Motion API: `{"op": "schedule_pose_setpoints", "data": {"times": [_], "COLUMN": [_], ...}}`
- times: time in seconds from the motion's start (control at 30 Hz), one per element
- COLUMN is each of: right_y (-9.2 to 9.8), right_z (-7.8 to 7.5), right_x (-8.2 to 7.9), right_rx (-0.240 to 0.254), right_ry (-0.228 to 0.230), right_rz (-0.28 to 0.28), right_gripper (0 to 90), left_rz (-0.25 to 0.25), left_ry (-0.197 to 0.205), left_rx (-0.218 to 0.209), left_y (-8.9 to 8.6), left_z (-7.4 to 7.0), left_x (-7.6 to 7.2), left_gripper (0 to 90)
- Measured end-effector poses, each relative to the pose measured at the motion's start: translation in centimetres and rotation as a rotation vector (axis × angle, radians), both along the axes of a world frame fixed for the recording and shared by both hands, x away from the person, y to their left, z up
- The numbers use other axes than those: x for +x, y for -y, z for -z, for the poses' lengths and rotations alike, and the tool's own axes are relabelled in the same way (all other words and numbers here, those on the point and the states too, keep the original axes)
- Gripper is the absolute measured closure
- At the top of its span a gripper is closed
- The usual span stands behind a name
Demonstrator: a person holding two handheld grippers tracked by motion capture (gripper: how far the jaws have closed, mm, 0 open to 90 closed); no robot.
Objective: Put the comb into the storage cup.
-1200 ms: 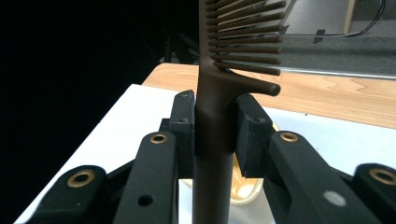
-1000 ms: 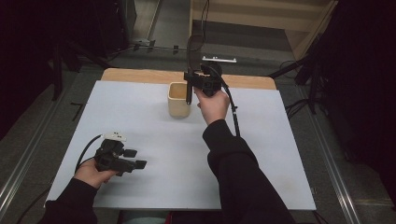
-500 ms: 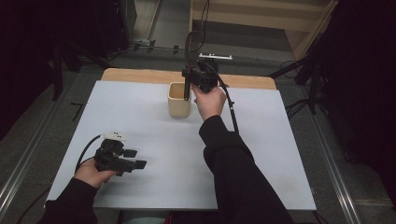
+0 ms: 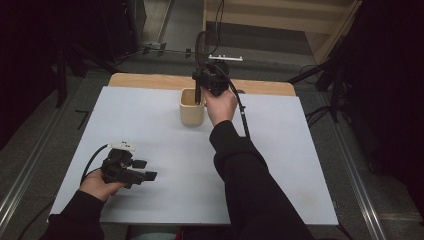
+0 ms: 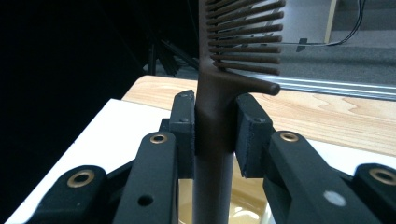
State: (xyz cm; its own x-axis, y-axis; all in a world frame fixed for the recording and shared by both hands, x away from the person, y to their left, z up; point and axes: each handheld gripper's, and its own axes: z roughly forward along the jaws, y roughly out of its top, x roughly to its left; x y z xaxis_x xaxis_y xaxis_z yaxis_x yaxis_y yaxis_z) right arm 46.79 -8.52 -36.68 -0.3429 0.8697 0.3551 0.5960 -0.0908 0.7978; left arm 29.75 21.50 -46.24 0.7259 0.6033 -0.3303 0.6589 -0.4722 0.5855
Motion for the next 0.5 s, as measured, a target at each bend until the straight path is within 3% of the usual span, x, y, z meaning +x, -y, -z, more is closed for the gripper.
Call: {"op": "schedule_pose_setpoints", "data": {"times": [0.5], "right_y": [-0.7], "right_z": [-0.2], "right_x": [1.2], "right_rx": [-0.034], "right_ry": [0.018], "right_rz": [0.015], "right_gripper": [69.9], "left_rz": [0.007], "left_ry": [-0.001], "left_rx": [0.001], "left_y": [0.1], "left_z": [0.1], "left_x": [0.0], "left_gripper": [31.0]}}
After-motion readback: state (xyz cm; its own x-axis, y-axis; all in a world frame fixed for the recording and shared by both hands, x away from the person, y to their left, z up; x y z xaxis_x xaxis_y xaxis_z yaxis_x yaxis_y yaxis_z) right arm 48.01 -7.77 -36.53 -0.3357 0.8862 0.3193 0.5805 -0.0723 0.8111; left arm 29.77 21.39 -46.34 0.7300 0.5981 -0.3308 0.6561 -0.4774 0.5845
